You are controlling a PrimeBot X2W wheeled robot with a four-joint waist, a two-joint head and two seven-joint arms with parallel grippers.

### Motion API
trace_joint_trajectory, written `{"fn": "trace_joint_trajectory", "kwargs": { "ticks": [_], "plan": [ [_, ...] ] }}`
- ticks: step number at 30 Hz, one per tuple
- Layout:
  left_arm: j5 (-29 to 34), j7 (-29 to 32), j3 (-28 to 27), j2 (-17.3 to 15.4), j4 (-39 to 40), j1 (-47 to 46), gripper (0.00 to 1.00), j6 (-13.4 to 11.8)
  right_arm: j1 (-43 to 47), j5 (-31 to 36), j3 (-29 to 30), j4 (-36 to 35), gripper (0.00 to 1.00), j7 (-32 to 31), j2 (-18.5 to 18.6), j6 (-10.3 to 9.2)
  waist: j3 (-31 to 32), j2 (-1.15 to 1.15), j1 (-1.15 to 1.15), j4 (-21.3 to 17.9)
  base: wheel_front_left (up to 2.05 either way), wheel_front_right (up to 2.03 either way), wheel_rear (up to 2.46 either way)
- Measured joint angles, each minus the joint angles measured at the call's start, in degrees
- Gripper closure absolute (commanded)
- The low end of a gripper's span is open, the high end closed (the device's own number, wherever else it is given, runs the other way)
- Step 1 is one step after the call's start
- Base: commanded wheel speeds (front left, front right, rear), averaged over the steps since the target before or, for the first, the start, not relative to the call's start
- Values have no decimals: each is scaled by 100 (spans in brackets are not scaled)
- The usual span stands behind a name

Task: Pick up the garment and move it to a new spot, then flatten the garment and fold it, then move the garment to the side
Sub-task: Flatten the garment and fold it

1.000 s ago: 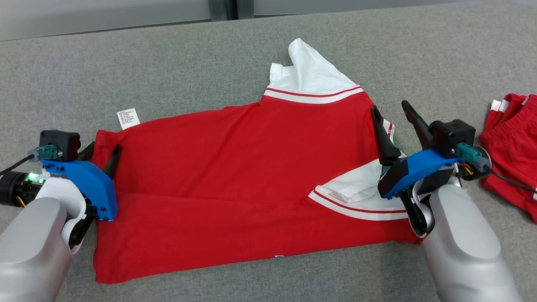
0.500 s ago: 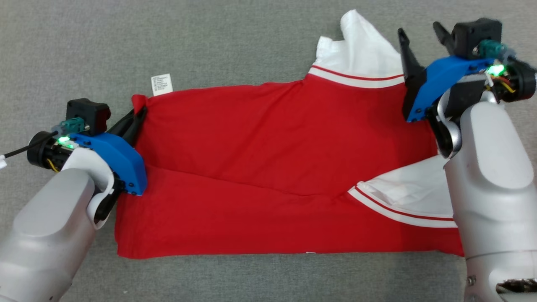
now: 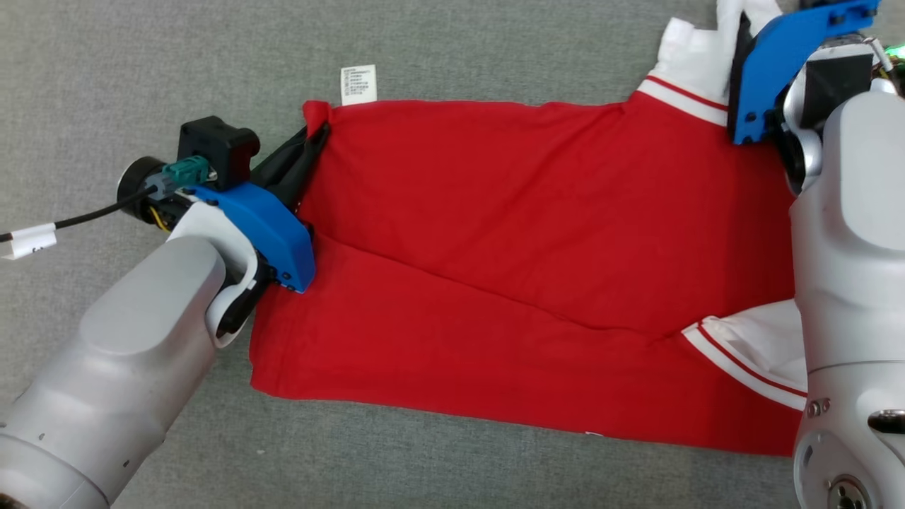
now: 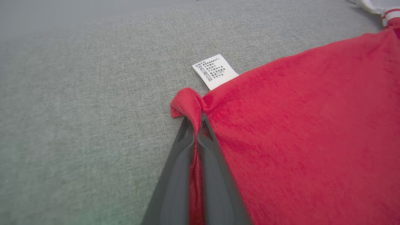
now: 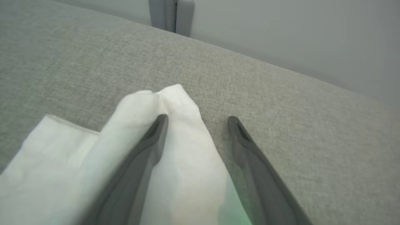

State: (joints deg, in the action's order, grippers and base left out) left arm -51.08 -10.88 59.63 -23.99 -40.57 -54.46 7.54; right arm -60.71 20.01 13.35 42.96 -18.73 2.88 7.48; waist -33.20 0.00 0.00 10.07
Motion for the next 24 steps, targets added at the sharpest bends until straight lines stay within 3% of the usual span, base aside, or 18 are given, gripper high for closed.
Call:
{"fn": "trace_joint_trajectory", "kwargs": {
  "ticks": [2,3,4,5,9,15,24],
  "plan": [
    [-80,-66,99,24,-19,-65,100,0,-52,162,57,-2,0,-97,1,0,-55,-1,-1,59,0,0,0],
    [-149,-129,207,30,-47,-119,100,0,-76,294,155,-25,6,-156,-2,0,-86,-1,0,90,0,0,0],
    [-178,-156,252,35,-67,-142,100,0,-82,334,185,-30,47,-168,-5,1,-93,-1,0,97,0,0,0],
    [-178,-156,252,35,-67,-142,100,0,-82,334,185,-30,100,-168,-5,1,-93,-1,0,97,0,0,0],
    [-282,-289,398,31,-140,-232,100,4,-97,293,215,-42,100,-40,-29,3,-108,-1,-1,74,0,0,0],
    [-253,-436,151,82,-336,-330,100,7,-91,408,438,-446,100,790,-10,2,-98,0,1,-1,0,0,0],
    [721,-416,-1389,82,275,144,100,-196,22,-13,646,-465,100,1930,-15,2,96,1,1,-120,0,0,0]
  ]
}}
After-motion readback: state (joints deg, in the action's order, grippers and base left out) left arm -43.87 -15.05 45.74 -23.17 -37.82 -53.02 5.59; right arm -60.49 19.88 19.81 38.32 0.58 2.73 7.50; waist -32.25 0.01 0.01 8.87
